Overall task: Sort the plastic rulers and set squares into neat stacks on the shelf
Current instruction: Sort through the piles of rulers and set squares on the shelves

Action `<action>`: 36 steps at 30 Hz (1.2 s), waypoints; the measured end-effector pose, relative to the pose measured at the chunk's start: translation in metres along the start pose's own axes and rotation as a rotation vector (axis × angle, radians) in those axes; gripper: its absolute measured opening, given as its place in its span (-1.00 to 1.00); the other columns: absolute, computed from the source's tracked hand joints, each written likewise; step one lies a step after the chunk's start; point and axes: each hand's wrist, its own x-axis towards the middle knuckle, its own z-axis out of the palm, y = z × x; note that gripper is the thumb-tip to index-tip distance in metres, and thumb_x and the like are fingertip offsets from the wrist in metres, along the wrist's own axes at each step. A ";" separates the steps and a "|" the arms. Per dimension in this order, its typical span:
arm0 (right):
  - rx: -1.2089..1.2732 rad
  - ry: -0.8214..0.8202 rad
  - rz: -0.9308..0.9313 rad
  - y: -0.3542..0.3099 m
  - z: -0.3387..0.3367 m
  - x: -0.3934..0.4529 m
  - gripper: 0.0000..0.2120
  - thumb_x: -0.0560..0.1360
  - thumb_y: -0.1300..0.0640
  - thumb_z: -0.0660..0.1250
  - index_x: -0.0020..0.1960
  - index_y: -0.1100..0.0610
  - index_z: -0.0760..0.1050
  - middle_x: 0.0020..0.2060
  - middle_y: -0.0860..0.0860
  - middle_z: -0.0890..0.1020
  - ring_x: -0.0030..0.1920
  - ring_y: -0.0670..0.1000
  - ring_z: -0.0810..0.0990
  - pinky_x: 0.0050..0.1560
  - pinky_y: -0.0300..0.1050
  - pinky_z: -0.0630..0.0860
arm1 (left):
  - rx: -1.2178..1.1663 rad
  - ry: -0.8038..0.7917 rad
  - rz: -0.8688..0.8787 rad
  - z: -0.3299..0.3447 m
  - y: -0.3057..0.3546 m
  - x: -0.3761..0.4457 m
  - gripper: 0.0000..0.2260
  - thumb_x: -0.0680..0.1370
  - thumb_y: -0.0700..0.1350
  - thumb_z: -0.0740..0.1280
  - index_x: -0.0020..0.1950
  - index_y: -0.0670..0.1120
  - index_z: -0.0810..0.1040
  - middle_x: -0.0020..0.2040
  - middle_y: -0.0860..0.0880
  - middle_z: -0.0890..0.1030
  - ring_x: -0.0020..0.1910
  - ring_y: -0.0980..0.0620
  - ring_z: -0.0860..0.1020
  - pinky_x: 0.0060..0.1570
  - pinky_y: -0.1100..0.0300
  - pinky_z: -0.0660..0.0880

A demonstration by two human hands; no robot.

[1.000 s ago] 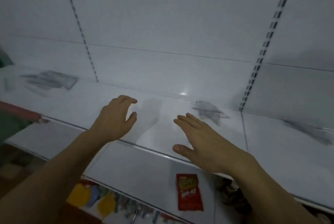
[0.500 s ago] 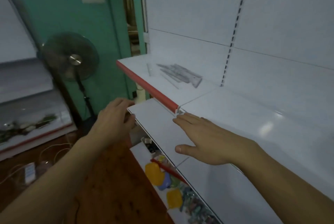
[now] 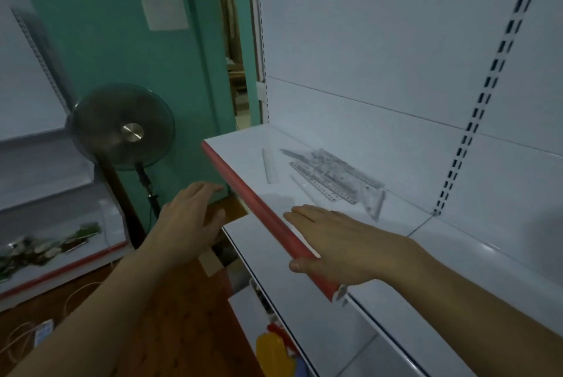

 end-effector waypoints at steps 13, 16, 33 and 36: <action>0.046 0.081 0.327 0.125 0.005 0.056 -0.28 0.64 -0.23 0.14 0.64 0.06 -0.06 0.60 -0.02 0.11 0.57 -0.01 0.13 0.55 -0.02 0.16 | -0.184 -0.140 0.301 0.111 0.038 0.186 -0.59 0.61 0.06 0.24 0.44 -0.02 0.41 0.42 -0.01 0.45 0.35 -0.06 0.44 0.32 -0.09 0.43; 0.053 0.109 0.475 0.142 0.001 0.068 -0.33 0.65 -0.19 0.17 0.62 0.09 0.06 0.55 0.01 0.23 0.53 0.04 0.21 0.51 0.01 0.22 | -0.261 -0.195 0.458 0.138 0.043 0.233 -0.51 0.51 0.06 0.21 0.43 -0.03 0.42 0.36 -0.01 0.49 0.31 -0.05 0.46 0.27 -0.12 0.45; 0.103 0.226 1.031 0.165 0.022 0.162 -0.63 0.55 -0.16 0.30 0.20 0.09 0.46 0.12 0.03 0.48 0.19 0.13 0.47 0.13 0.12 0.51 | -0.320 -0.466 1.153 0.221 0.060 0.388 -0.56 0.48 0.12 0.21 0.37 0.23 0.43 0.24 0.33 0.35 0.33 0.18 0.34 0.28 0.03 0.23; 0.041 0.293 1.048 0.171 0.030 0.165 -0.64 0.55 -0.16 0.29 0.20 0.05 0.49 0.14 0.04 0.47 0.20 0.13 0.42 0.10 0.17 0.54 | -0.401 -0.398 1.140 0.233 0.060 0.392 -0.67 0.54 0.13 0.18 0.28 0.25 0.53 0.19 0.30 0.46 0.22 0.14 0.41 0.12 0.02 0.34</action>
